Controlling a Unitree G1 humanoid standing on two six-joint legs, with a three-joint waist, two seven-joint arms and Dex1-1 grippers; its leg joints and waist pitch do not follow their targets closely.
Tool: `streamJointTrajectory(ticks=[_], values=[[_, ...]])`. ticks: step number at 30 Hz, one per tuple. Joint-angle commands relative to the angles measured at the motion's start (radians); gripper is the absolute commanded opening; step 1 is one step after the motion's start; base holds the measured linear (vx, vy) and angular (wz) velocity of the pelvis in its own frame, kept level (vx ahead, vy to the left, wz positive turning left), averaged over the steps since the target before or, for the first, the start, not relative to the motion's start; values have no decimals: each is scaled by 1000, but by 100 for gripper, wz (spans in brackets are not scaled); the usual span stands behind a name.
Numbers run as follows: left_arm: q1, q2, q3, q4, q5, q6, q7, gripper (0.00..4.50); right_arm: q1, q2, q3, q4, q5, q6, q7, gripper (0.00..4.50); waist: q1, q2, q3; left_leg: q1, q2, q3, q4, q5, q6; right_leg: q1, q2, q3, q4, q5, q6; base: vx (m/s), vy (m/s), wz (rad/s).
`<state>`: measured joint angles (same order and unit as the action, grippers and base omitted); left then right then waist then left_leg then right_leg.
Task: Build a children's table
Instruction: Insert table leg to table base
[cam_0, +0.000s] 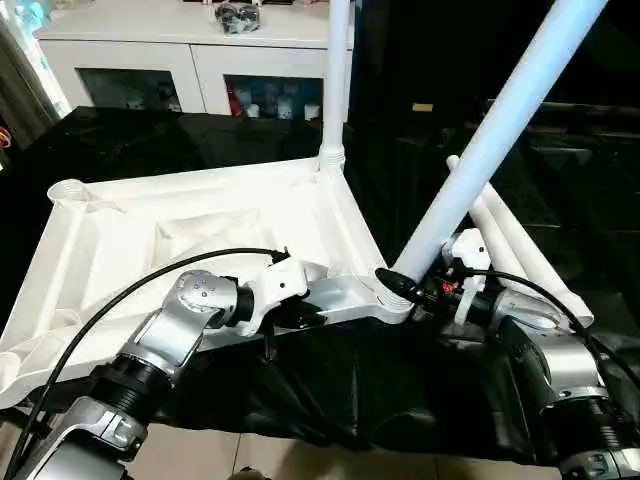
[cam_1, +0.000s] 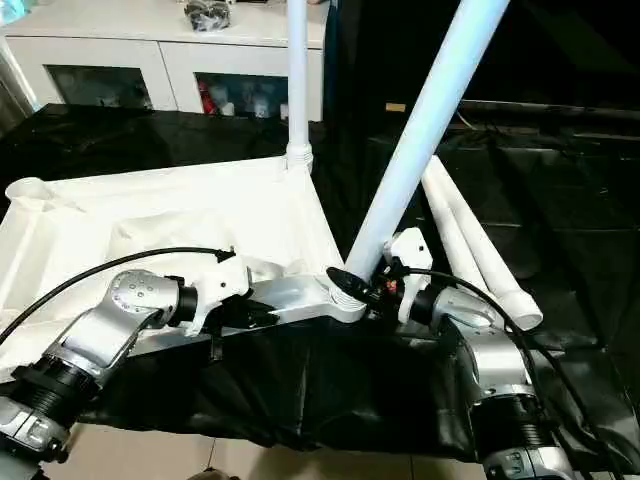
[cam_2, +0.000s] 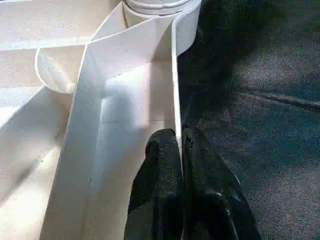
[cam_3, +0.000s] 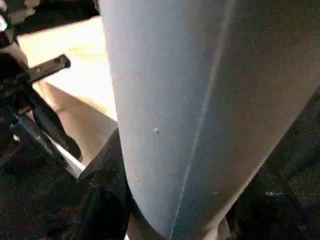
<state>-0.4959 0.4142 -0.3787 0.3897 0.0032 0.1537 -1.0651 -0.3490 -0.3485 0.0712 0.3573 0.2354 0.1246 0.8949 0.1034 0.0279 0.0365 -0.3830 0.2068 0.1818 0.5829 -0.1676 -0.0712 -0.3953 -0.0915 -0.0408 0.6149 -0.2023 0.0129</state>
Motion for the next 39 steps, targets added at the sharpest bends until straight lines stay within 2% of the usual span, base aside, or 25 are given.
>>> streamJointTrajectory(ticks=[1, 2, 8, 11, 12, 13, 16, 17, 19, 22, 27, 30, 33, 35, 36, 37, 39], values=[[-8, 4, 6, 2, 9, -17, -1, 0, 27, -20, 51, 71, -72, 50, 6, 195, -3, -2, -52, 21, 18, -5, -77, -291, -11, 33, -38, 28, -80, -200, -188, 0, 0, 0], [-8, 6, 4, 2, 9, -19, -5, 0, 14, -24, 61, 87, -81, 50, 17, 195, -4, 2, -52, 21, 18, -5, -77, -291, -11, 32, -38, 28, -79, -197, -189, 0, 0, 0], [-11, 17, -7, -8, 7, -28, -38, 0, -88, -31, 104, 218, -99, 47, 96, 195, -15, 0, -51, 20, 17, -6, -78, -320, -12, 34, -38, 25, -79, -204, -212, 0, 0, 0], [-16, 27, -12, -13, 8, -38, -56, 0, -109, -30, 107, 247, -93, 49, 124, 195, -14, -10, -52, 19, 18, -6, -77, -308, -5, 36, -40, 25, -78, -201, -213, 0, 0, 0], [-17, 28, -13, -13, 8, -39, -60, 0, -111, -30, 108, 251, -92, 48, 129, 195, -13, -5, -53, 20, 19, -6, -77, -298, -3, 35, -40, 25, -77, -191, -216, 0, 0, 0], [-20, 37, -15, -21, 3, -47, -80, 0, -120, -35, 116, 272, -95, 35, 158, 195, -13, -18, -53, 18, 19, -5, -76, -288, 1, 37, -39, 25, -75, -176, -219, 0, 0, 0], [-20, 50, -13, -38, -11, -64, -110, 0, -117, -47, 132, 283, -99, -3, 209, 195, -9, -12, -57, 19, 21, -5, -74, -258, 10, 37, -39, 24, -69, -128, -230, 0, 0, 0], [-20, 51, -13, -39, -12, -65, -111, 0, -116, -48, 133, 282, -98, -5, 212, 195, -10, -17, -56, 18, 20, -4, -74, -256, 13, 37, -38, 24, -69, -117, -232, 0, 0, 0], [-19, 56, -9, -44, -20, -75, -125, 0, -102, -52, 139, 268, -91, -20, 240, 195, -9, -19, -57, 18, 21, -4, -73, -254, 17, 38, -38, 23, -66, -104, -236, 0, 0, 0], [-13, 66, -7, -52, -30, -83, -145, 0, -69, -62, 149, 237, -86, -30, 274, 195, -7, -17, -56, 21, 22, -4, -76, -272, 15, 37, -38, 23, -70, -117, -235, 0, 0, 0], [-12, 70, -2, -54, -33, -74, -147, 0, -69, -60, 145, 256, -93, -47, 275, 195, -6, -17, -56, 22, 23, -5, -78, -290, 5, 37, -39, 24, -69, -119, -238, 0, 0, 0], [-15, 65, 9, -48, -27, -56, -117, 0, -83, -43, 129, 284, -102, -68, 229, 195, -6, -19, -57, 22, 22, -5, -77, -287, 3, 37, -40, 24, -68, -119, -239, 0, 0, 0], [-29, 30, 57, -54, -24, 39, -12, 0, -139, 15, 79, 382, -137, -98, 18, 195, -11, -21, -52, 22, 21, -5, -81, -309, -10, 32, -42, 25, -71, -163, -241, 0, 0, 0], [-36, 16, 76, -67, -12, 87, 44, 0, -164, 43, 63, 426, -152, -91, -84, 195, -21, -21, -49, 18, 19, -11, -88, -343, -38, 35, -45, 23, -78, -272, -211, 0, 0, 0], [-36, 16, 76, -67, -12, 87, 44, 0, -164, 43, 63, 426, -152, -91, -84, 195, -23, -21, -50, 18, 18, -12, -88, -349, -41, 34, -45, 22, -81, -292, -201, -51, -1, -12], [-38, -1, 93, -117, -3, 172, 101, 0, -195, 96, 48, 480, -147, -66, -179, 195, -22, -23, -49, 21, 19, -12, -88, -360, -40, 28, -45, 25, -84, -308, -187, 0, 0, 0], [-38, -14, 104, -152, -1, 234, 133, 0, -216, 127, 42, 510, -145, -54, -230, 195, -26, -21, -48, 22, 18, -13, -88, -372, -42, 26, -45, 25, -86, -322, -188, 0, 0, 0]])
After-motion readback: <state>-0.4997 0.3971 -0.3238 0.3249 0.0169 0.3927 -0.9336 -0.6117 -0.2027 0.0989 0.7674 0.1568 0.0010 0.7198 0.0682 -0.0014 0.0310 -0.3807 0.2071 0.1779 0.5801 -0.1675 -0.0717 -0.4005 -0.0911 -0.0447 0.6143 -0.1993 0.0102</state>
